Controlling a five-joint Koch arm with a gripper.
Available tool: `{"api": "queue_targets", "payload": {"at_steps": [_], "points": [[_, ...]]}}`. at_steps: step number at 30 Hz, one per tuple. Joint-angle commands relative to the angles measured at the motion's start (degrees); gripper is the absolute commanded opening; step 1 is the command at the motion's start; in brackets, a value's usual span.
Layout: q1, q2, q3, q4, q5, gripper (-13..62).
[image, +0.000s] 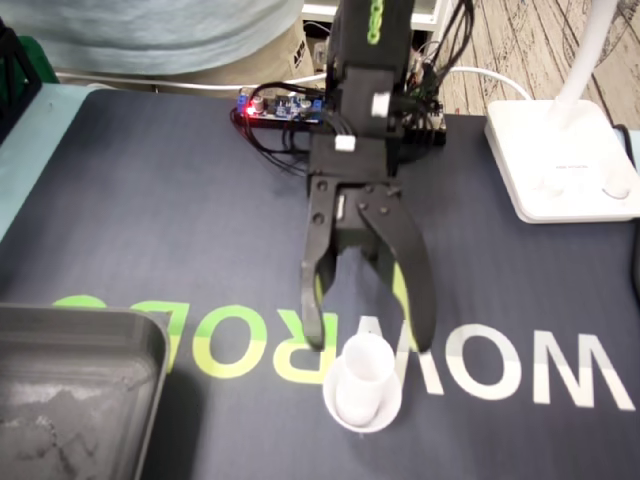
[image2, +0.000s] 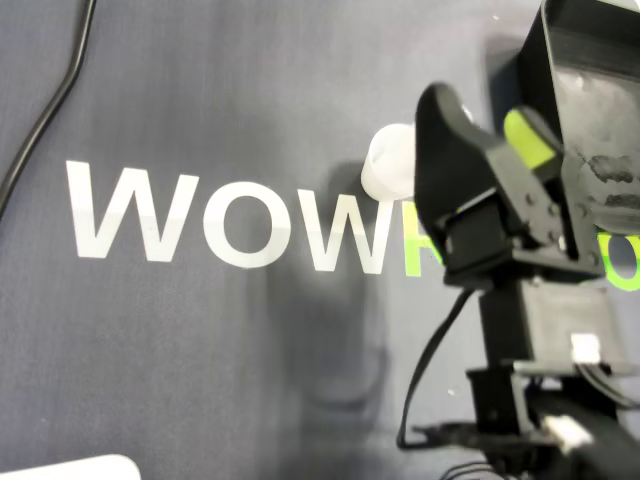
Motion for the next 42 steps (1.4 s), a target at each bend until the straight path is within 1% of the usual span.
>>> {"api": "queue_targets", "payload": {"at_steps": [1,10,21,29,42], "points": [[0.0,-2.5,-3.2,-8.4,-1.4,32.8],[-0.4,-9.1,-5.9,-9.1,-1.9,32.8],[-1.1,-13.9,-8.3,-9.0,-1.8,31.8],[-1.8,-14.9,-8.2,-8.7,-2.1,30.1],[-2.0,-14.7,-4.8,-8.0,-4.0,30.1]]}}
